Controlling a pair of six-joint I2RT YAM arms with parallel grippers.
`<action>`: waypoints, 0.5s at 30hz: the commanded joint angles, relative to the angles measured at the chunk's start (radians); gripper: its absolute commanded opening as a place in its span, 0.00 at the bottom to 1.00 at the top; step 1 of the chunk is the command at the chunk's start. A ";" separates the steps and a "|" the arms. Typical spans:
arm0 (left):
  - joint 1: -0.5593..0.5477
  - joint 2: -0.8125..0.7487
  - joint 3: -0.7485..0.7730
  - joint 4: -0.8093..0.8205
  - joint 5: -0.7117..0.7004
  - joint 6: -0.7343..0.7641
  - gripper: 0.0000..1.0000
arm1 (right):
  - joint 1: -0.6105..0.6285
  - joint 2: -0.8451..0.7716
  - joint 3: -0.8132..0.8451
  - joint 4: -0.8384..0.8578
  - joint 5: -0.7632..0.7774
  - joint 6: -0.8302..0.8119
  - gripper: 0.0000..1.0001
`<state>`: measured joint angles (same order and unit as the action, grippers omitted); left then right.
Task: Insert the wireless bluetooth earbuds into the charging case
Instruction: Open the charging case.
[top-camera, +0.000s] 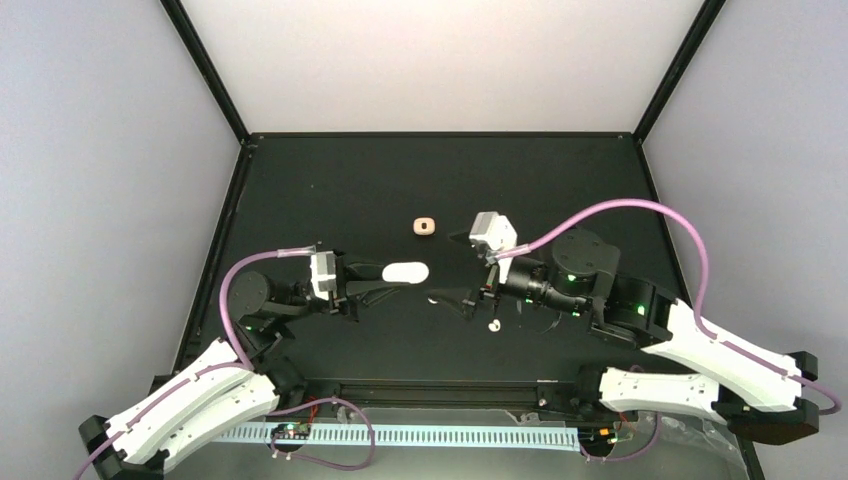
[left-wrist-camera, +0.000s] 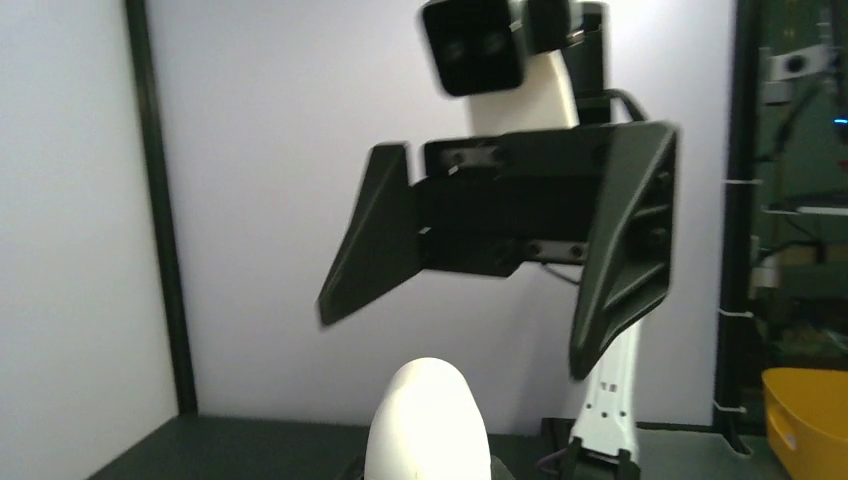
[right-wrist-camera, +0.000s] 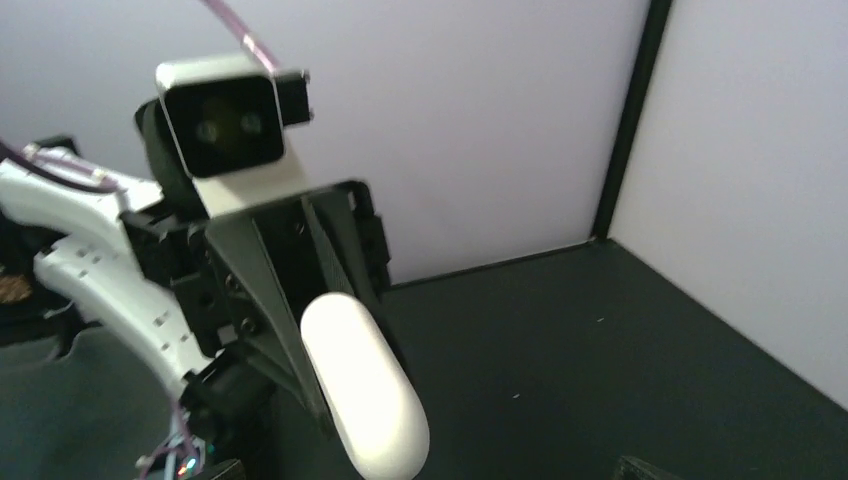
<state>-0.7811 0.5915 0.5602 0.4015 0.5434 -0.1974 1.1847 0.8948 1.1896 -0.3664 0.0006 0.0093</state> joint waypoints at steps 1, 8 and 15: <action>-0.003 0.018 0.026 0.139 0.172 0.062 0.02 | -0.004 0.025 0.058 -0.055 -0.145 -0.001 0.95; -0.004 0.065 0.062 0.121 0.278 0.070 0.02 | -0.003 0.023 0.059 -0.054 -0.083 0.020 0.92; -0.004 0.069 0.064 0.120 0.282 0.073 0.02 | -0.004 0.053 0.076 -0.077 -0.071 0.025 0.91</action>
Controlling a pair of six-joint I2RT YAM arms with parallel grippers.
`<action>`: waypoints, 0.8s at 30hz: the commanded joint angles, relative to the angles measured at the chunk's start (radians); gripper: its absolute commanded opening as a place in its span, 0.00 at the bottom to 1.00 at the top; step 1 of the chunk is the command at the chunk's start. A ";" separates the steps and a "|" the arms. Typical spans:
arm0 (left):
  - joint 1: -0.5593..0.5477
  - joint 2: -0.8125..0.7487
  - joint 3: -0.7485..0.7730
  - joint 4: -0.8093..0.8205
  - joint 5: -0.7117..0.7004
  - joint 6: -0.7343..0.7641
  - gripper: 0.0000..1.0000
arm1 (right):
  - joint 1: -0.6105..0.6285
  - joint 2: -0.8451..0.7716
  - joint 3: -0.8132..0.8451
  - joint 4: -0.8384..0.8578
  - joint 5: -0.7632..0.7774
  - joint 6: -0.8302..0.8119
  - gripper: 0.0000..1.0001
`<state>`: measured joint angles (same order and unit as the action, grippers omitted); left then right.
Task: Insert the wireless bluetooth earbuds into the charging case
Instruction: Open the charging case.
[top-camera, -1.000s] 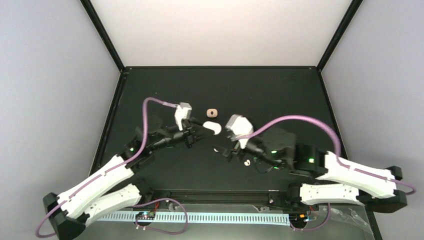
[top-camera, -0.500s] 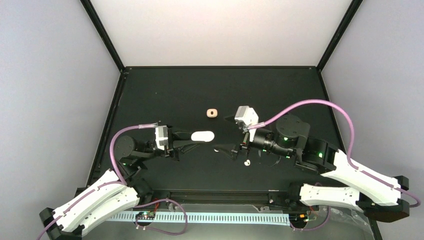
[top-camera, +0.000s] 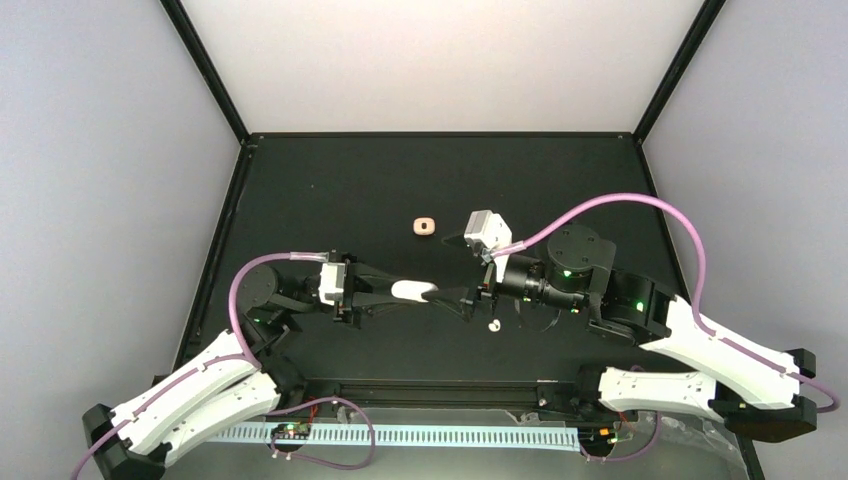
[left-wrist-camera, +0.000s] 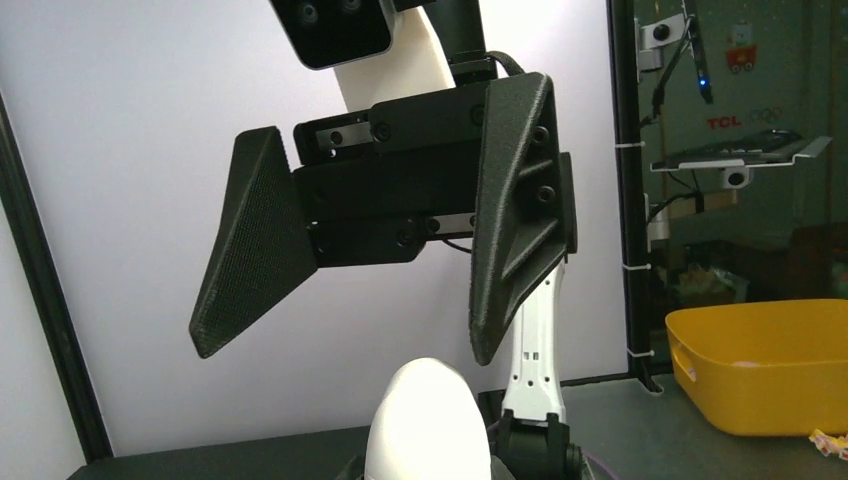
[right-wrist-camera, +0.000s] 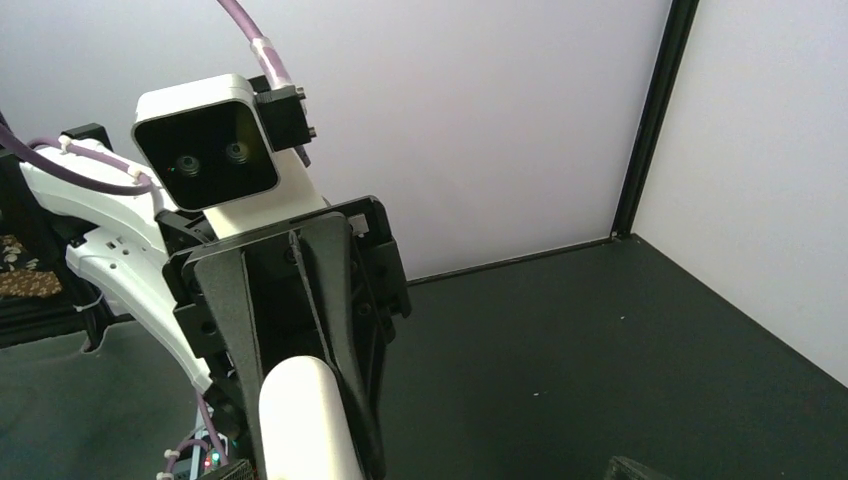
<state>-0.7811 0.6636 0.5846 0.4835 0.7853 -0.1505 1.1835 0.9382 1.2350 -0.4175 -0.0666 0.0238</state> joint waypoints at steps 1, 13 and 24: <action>-0.004 -0.005 0.041 0.029 0.035 0.029 0.02 | -0.002 0.003 0.021 -0.009 -0.028 0.011 0.91; -0.004 -0.019 0.041 -0.003 0.031 0.038 0.01 | -0.003 0.067 0.062 -0.077 0.008 0.024 0.89; -0.004 -0.020 0.037 -0.040 0.040 0.040 0.02 | -0.005 0.018 0.040 -0.025 0.149 0.058 0.87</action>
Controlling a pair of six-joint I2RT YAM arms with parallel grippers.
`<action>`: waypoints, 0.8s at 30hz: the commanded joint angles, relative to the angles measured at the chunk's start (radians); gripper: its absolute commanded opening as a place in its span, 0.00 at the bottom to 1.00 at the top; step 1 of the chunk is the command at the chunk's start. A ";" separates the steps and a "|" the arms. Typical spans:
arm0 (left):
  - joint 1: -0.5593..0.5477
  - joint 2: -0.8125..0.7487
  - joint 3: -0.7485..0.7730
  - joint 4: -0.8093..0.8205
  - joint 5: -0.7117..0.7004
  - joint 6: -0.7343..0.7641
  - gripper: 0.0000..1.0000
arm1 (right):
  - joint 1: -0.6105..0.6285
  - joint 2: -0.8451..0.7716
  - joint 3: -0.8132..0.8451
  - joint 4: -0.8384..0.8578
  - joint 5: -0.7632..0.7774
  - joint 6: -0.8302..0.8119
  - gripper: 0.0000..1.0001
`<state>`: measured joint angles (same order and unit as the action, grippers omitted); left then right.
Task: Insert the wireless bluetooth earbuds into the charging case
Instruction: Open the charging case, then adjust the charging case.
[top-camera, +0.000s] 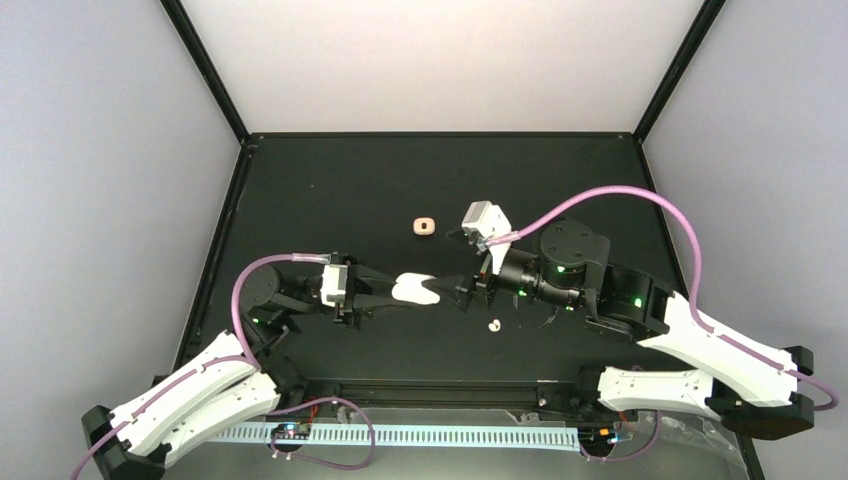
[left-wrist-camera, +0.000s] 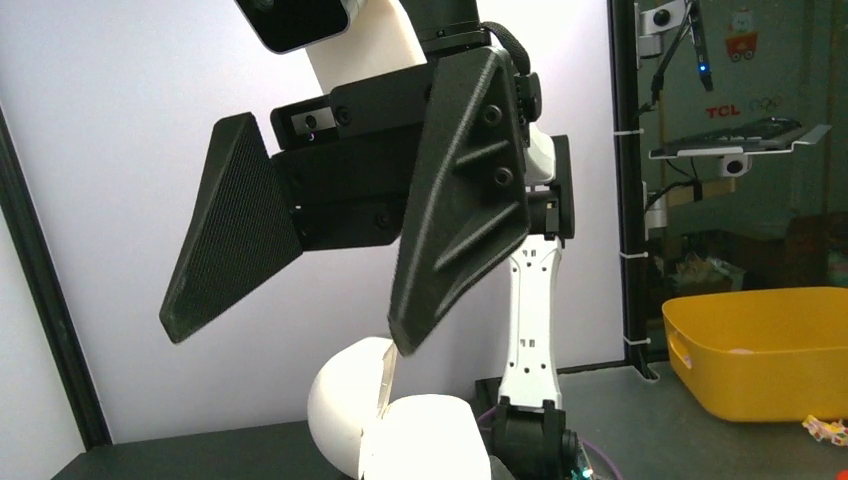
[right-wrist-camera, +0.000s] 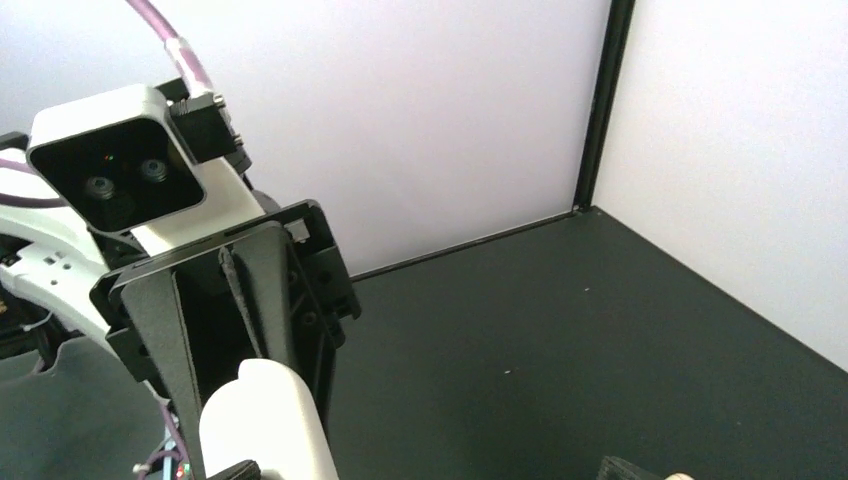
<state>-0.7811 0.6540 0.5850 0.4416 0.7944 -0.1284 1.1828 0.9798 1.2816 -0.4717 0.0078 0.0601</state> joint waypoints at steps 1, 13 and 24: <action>-0.004 -0.010 0.036 0.001 0.032 0.015 0.02 | -0.005 -0.028 -0.009 0.034 0.069 0.024 0.87; -0.004 -0.022 0.019 -0.031 0.000 -0.013 0.02 | -0.006 -0.019 0.006 0.031 -0.184 0.001 0.73; -0.004 -0.030 0.024 -0.029 0.012 -0.020 0.02 | -0.007 0.052 0.042 -0.013 -0.184 -0.029 0.48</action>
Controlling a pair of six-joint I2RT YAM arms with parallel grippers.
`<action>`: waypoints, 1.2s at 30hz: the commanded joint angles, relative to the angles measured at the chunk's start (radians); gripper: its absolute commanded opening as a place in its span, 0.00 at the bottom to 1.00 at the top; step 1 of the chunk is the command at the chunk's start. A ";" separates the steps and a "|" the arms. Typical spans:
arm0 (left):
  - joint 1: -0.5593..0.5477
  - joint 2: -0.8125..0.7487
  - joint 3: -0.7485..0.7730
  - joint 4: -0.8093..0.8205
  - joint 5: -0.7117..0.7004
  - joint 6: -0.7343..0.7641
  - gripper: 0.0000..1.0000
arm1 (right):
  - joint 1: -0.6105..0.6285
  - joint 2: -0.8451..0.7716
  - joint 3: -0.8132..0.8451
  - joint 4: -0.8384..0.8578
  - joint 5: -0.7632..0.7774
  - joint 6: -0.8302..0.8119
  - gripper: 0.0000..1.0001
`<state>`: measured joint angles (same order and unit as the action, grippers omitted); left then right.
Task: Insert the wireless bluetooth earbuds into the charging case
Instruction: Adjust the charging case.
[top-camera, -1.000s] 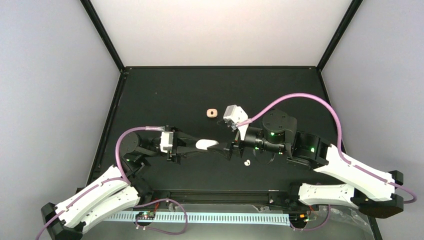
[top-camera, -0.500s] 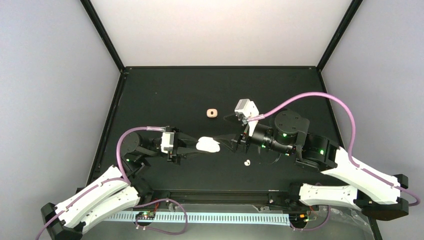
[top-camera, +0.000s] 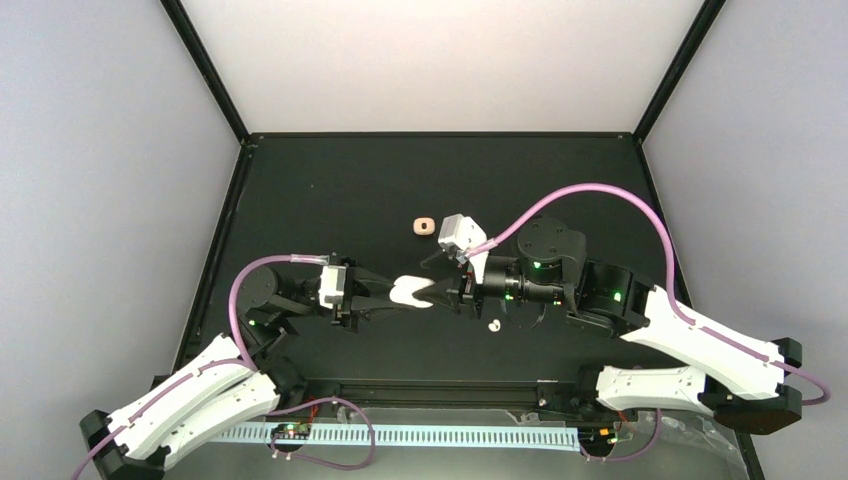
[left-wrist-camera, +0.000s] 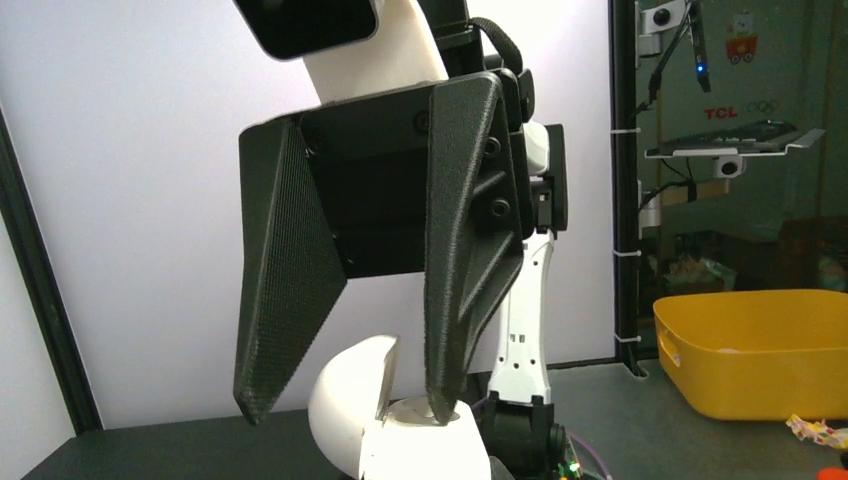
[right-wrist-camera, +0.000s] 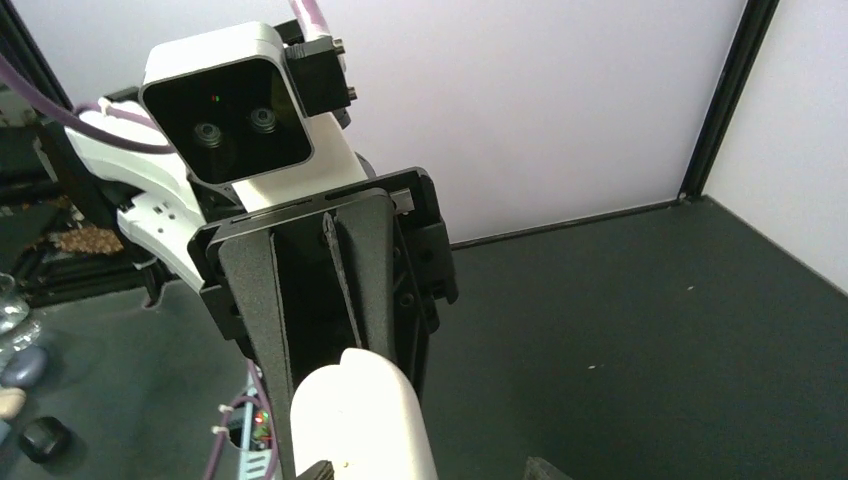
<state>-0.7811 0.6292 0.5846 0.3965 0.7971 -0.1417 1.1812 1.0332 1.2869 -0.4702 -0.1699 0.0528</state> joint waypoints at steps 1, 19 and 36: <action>-0.004 -0.005 0.026 0.016 0.010 -0.008 0.02 | -0.004 0.001 0.038 -0.013 -0.007 -0.025 0.45; -0.004 0.031 0.030 0.017 -0.070 -0.020 0.02 | -0.002 0.002 0.036 -0.034 0.002 -0.105 0.01; -0.005 0.098 0.018 0.066 -0.093 -0.124 0.40 | 0.009 -0.021 0.005 0.006 0.125 -0.220 0.01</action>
<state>-0.7853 0.7059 0.5850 0.4236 0.7326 -0.2325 1.1824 1.0237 1.2972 -0.5137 -0.0864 -0.1368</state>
